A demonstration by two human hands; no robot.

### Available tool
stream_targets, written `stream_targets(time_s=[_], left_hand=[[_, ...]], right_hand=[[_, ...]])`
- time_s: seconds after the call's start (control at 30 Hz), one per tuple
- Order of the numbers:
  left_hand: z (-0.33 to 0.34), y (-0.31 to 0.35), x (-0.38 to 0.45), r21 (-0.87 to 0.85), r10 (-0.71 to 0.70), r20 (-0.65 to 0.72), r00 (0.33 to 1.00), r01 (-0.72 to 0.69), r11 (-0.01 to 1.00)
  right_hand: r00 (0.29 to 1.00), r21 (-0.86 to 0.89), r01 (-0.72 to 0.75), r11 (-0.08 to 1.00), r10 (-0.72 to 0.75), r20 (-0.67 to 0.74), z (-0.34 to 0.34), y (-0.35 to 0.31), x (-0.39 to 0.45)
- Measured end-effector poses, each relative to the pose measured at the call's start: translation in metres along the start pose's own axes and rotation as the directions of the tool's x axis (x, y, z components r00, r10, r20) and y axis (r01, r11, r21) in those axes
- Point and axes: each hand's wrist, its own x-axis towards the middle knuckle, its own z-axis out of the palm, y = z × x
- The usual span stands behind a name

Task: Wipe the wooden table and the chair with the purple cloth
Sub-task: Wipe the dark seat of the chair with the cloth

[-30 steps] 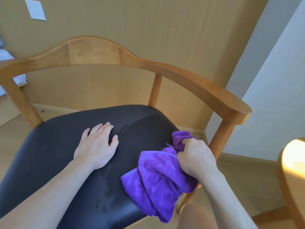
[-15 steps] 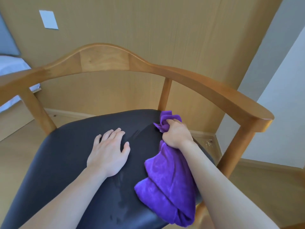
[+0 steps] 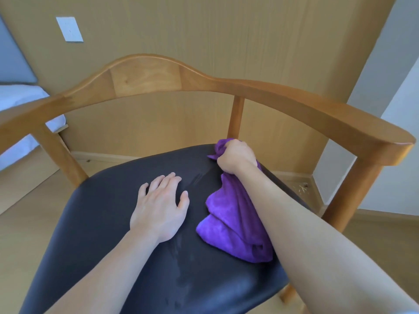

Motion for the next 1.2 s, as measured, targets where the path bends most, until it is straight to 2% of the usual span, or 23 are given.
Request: stream_targets(time_s=[0.17,0.3,0.4,0.53,0.63,0.67,0.73,0.83,0.9,1.03,1.13,1.2], left_hand=[[-0.001,0.005,-0.003,-0.028,0.012,0.012,1.0,-0.011,1.0],[-0.004,0.004,-0.004,-0.064,0.0,0.015,1.0,0.001,0.998],[-0.004,0.005,-0.004,-0.08,-0.003,0.014,1.0,0.004,0.997],[-0.005,0.001,-0.002,-0.085,-0.008,0.007,1.0,0.008,0.996],[-0.005,-0.001,-0.001,-0.093,-0.015,-0.001,1.0,0.015,0.996],[-0.004,0.0,-0.002,-0.098,-0.018,-0.007,1.0,0.017,0.995],[-0.003,0.003,-0.003,-0.107,-0.018,-0.014,1.0,0.016,0.994],[0.0,0.005,-0.004,-0.11,-0.019,-0.031,0.999,0.016,0.994],[0.0,0.002,-0.001,-0.098,-0.02,-0.035,0.999,0.016,0.995],[0.001,-0.003,0.0,-0.092,-0.027,-0.028,0.999,0.024,0.995],[0.001,0.001,-0.001,-0.097,-0.014,-0.029,0.999,0.012,0.995],[-0.001,0.003,-0.003,-0.099,-0.006,-0.029,1.0,0.003,0.995]], right_hand=[[0.963,0.023,0.24,0.97,-0.241,0.117,0.006,-0.018,-0.05],[0.924,0.086,0.341,0.936,-0.351,0.151,-0.003,0.002,-0.083],[0.897,0.01,0.4,0.916,-0.393,0.203,-0.009,0.008,-0.079],[0.862,-0.07,0.414,0.908,-0.366,0.35,-0.009,0.003,-0.053],[0.854,-0.193,0.44,0.877,-0.343,0.392,-0.004,-0.002,-0.035],[0.873,-0.245,0.414,0.877,-0.307,0.379,-0.005,-0.001,-0.026],[0.939,-0.282,0.263,0.923,-0.178,0.294,-0.013,0.008,-0.005],[0.987,-0.195,0.015,0.981,0.017,0.162,-0.022,0.025,0.014],[0.993,-0.144,-0.011,0.99,0.028,0.117,-0.017,0.02,0.013],[0.966,-0.122,0.228,0.966,-0.209,0.15,0.002,-0.005,-0.008],[0.88,-0.116,0.448,0.886,-0.414,0.232,0.004,-0.015,-0.031],[0.825,-0.11,0.536,0.837,-0.491,0.28,0.001,-0.014,-0.045]])
